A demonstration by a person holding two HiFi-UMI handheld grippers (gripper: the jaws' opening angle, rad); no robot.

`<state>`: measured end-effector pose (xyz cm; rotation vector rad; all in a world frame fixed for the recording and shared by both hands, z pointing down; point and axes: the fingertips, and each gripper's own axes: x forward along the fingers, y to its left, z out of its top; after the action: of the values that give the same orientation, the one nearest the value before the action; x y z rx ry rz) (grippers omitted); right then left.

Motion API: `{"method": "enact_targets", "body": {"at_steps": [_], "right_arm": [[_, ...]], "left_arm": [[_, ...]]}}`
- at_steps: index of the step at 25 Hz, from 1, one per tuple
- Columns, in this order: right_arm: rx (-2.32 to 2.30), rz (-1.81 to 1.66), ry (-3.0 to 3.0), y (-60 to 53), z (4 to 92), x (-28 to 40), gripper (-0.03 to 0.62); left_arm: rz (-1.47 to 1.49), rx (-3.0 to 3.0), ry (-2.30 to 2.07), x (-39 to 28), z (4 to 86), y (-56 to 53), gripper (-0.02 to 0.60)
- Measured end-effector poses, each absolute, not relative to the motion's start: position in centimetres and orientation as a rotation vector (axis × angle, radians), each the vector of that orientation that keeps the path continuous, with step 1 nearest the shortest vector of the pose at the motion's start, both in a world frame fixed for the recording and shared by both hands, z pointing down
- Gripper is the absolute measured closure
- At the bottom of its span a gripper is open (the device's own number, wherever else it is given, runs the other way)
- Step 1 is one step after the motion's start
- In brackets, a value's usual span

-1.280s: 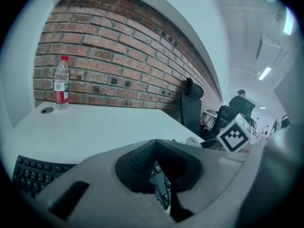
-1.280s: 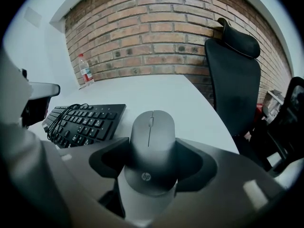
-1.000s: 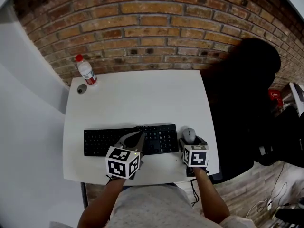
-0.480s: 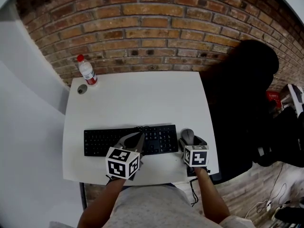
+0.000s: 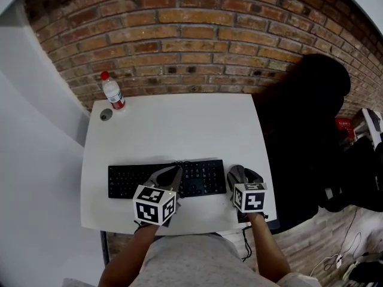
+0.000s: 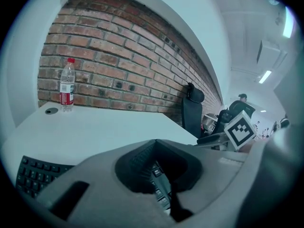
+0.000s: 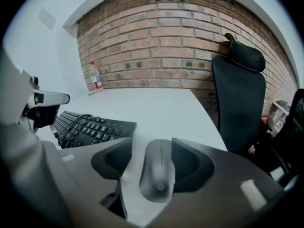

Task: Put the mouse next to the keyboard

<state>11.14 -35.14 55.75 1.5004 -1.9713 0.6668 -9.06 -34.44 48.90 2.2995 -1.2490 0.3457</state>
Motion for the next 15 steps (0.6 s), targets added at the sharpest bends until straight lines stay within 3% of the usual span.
{"method": "enact_targets", "body": {"at_steps": [6,15], "right_arm": [[1.421,0.553,-2.16,-35.7,50.7,5.9,0.404],[1.346,0.439,-2.363,-36.2,44.5,-0.4,0.445]], "left_arm": [[0.308,2.309,-1.276,-9.7,47.7,-34.9,0.589],[0.253,2.317,-1.358,-11.5,45.7,-35.0,0.589]]}}
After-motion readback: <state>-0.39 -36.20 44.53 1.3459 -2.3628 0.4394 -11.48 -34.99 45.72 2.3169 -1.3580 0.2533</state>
